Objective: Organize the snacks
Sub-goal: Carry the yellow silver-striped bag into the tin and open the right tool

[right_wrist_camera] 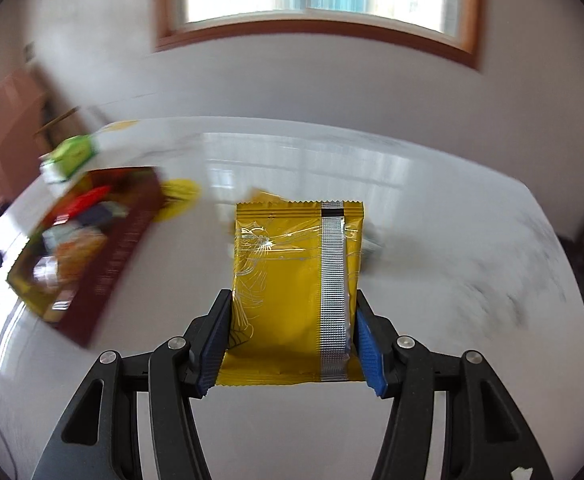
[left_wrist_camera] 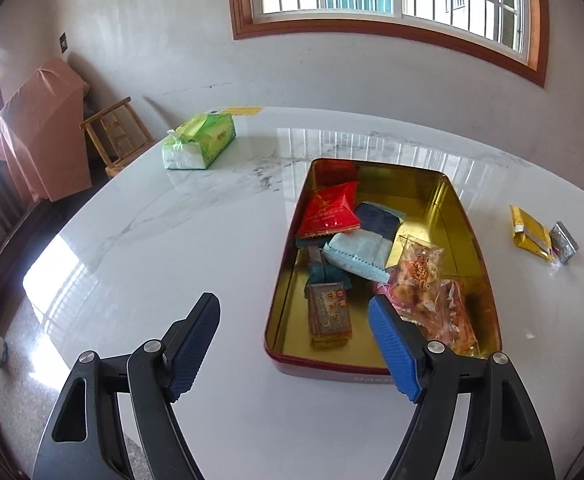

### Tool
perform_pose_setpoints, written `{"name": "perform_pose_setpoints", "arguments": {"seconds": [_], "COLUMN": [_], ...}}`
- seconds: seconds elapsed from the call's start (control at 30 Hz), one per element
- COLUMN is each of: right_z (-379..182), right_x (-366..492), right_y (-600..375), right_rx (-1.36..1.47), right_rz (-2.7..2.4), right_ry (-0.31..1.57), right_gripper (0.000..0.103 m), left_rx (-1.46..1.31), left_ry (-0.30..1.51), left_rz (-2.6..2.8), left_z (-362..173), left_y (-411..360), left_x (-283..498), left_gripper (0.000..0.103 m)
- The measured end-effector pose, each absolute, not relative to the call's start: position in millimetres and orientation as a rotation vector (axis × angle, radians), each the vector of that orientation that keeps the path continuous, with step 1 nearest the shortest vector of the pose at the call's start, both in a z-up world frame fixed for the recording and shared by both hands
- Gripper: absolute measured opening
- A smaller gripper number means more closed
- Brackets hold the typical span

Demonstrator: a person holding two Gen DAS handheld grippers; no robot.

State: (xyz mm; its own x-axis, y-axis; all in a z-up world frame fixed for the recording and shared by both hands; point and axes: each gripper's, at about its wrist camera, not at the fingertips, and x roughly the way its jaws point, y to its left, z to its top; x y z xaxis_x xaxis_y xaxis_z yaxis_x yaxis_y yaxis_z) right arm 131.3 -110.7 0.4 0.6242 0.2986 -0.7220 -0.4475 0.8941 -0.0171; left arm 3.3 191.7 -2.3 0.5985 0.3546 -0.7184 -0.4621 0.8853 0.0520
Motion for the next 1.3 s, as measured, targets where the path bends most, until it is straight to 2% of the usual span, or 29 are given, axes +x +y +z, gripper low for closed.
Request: {"name": "perform_pose_setpoints", "arguments": {"seconds": [0.27, 0.57, 1.13, 1.3], "right_z": [14, -2, -34, -29], "right_x": [117, 110, 126, 119], "right_y": [-2, 74, 100, 96], "right_rx": [-0.248, -0.31, -0.287, -0.314], "right_rz": [0.674, 0.777, 0.763, 0.751], "right_ry": [0.793, 0.833, 0.918, 0.867], "right_gripper": [0.053, 0.053, 0.055, 0.067], "left_rx": [-0.159, -0.193, -0.234, -0.245], "left_ry": [0.796, 0.814, 0.848, 0.856], "left_rz": [0.492, 0.553, 0.581, 0.576], "left_z": [2, -6, -16, -18], "left_y": [206, 232, 247, 248], "left_x": [-10, -22, -34, -31], "left_gripper": [0.082, 0.088, 0.089, 0.089]}}
